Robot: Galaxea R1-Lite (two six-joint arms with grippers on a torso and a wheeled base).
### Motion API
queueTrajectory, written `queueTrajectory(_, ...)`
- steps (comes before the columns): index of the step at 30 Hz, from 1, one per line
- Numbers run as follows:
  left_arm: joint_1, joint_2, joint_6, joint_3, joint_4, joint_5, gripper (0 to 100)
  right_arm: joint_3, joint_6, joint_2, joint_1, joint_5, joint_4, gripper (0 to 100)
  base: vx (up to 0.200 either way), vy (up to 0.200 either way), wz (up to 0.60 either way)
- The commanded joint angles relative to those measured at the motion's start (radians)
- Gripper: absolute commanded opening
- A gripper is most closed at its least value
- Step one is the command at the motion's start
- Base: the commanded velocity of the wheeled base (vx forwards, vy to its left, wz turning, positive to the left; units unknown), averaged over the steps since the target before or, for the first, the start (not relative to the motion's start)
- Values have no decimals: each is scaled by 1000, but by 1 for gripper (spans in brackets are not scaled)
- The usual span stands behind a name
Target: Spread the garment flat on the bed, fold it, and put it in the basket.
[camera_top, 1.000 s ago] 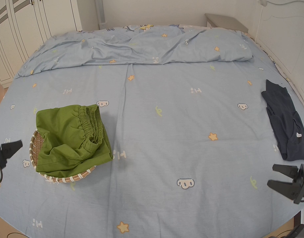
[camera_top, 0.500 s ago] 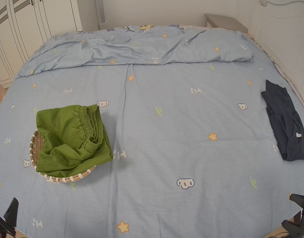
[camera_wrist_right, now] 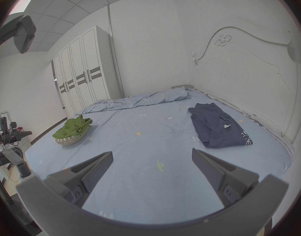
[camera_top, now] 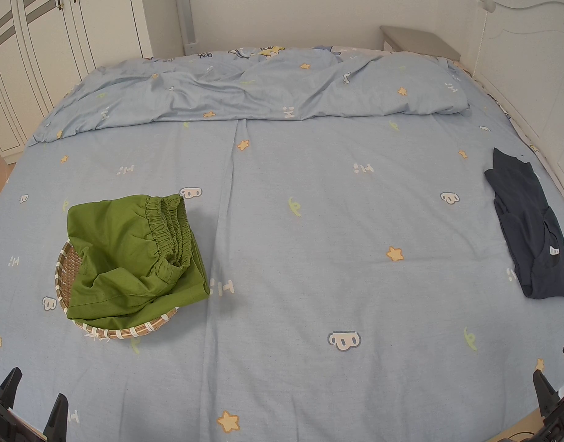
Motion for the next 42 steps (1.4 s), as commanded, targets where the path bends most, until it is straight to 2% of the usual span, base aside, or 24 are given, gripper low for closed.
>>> queueTrajectory(1,8,-6,61,29,-5,27,100,13,-12,-8,-36,-10,0,100,0,0,0)
queueTrajectory(5,0,-15,57,31,-7,26,100,9,-18,-15,-163,-4,12,100,0,0,0)
queueTrajectory(7,0,-15,51,31,-5,26,100,10,-20,-35,-181,-16,6,100,0,0,0)
queueTrajectory(9,0,-15,23,31,-7,32,100,12,-21,-83,-155,-15,7,100,0,0,0)
queueTrajectory(15,0,-15,15,29,-7,32,100,15,-35,-95,-154,7,-5,100,0,0,0)
queueTrajectory(18,0,-15,15,31,-7,32,100,21,-122,-95,-154,120,-11,100,0,0,0)
queueTrajectory(19,0,-15,14,31,-7,30,100,19,-145,-97,-152,206,-3,100,0,0,0)
queueTrajectory(21,0,-15,12,31,-7,32,100,23,-102,-97,-152,272,-14,100,0,0,0)
queueTrajectory(22,0,-15,14,31,-7,32,100,24,-67,-97,-152,277,-22,100,0,0,0)
queueTrajectory(23,0,-15,14,31,-7,30,100,27,-50,-97,-154,267,-36,100,0,0,0)
queueTrajectory(26,0,-15,12,31,-7,30,100,46,-79,-98,-152,266,-83,100,0,0,0)
queueTrajectory(27,0,-15,12,31,-7,30,100,46,-81,-98,-152,240,-89,100,0,0,0)
queueTrajectory(29,0,-15,12,31,-7,30,100,46,-86,-98,-154,112,-80,100,0,0,0)
queueTrajectory(30,0,-15,11,31,-7,30,100,46,-78,-100,-155,23,-56,100,0,0,0)
queueTrajectory(31,0,-15,11,31,-7,30,100,46,-76,-100,-157,17,-53,100,0,0,0)
queueTrajectory(32,0,-15,11,31,-7,30,100,46,-64,-101,-155,-33,-27,100,0,0,0)
queueTrajectory(35,0,-15,11,31,-7,30,100,46,-61,-100,-154,7,-40,100,0,0,0)
queueTrajectory(42,0,-15,11,31,-7,30,100,46,-61,-101,-154,11,-40,100,0,0,0)
